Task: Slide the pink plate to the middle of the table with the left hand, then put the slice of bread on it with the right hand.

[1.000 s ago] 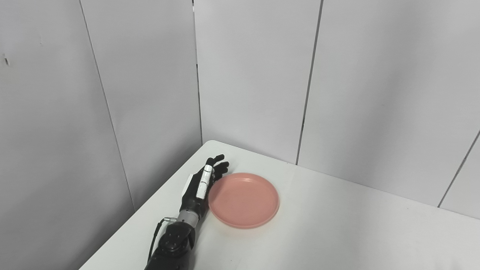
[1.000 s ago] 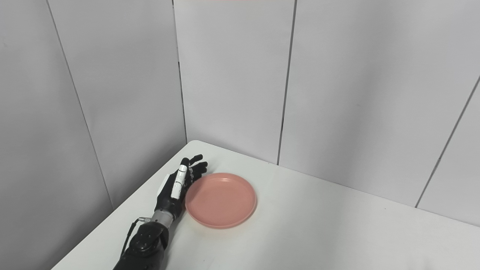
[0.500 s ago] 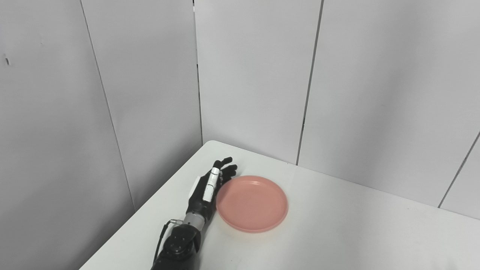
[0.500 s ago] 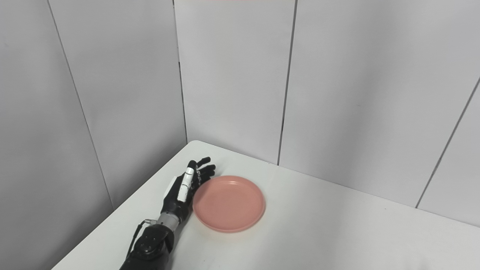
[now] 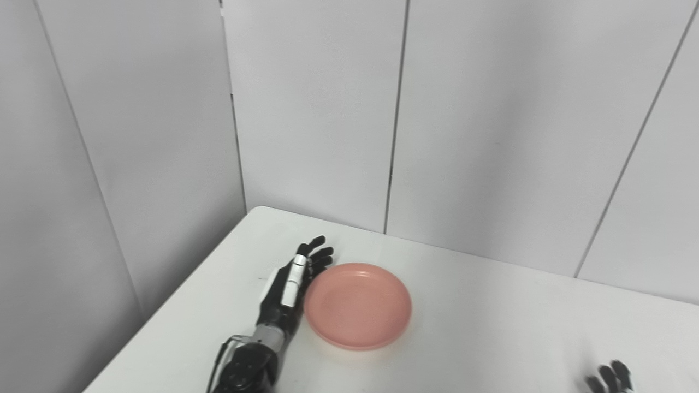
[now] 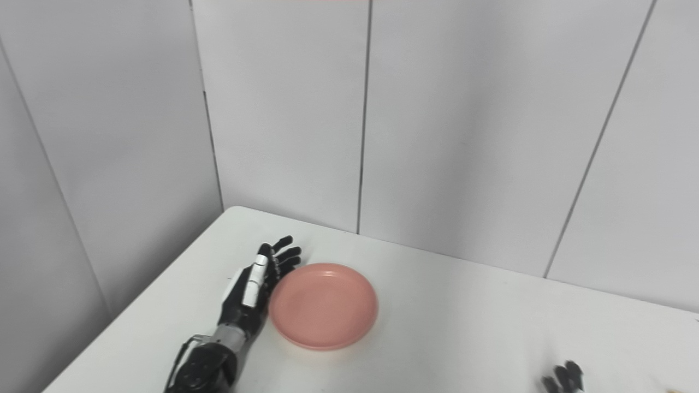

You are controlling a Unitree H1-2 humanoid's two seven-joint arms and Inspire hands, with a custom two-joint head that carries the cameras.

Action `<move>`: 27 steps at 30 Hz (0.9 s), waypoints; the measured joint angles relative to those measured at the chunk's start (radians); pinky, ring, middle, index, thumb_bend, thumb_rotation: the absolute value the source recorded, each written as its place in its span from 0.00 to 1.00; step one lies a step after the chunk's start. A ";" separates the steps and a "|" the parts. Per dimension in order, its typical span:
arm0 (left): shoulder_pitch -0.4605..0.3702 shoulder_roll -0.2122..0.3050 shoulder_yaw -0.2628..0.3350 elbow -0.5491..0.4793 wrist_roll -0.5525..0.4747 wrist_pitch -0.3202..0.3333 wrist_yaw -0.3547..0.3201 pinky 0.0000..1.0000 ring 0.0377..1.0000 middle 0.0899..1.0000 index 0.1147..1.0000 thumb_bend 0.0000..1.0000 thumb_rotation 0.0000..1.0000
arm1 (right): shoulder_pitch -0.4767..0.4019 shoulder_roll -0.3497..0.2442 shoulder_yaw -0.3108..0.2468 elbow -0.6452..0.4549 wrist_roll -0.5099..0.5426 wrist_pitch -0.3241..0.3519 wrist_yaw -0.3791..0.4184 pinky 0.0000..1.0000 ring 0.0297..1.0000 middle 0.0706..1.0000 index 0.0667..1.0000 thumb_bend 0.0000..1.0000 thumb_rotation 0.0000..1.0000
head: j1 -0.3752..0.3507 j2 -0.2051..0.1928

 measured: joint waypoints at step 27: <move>0.046 -0.035 -0.074 -0.116 -0.016 0.137 -0.066 0.90 0.86 0.84 0.83 0.78 1.00 | 0.010 0.073 0.093 -0.074 -0.119 -0.001 -0.057 0.95 0.93 0.95 0.96 0.57 0.82 | -0.311 0.118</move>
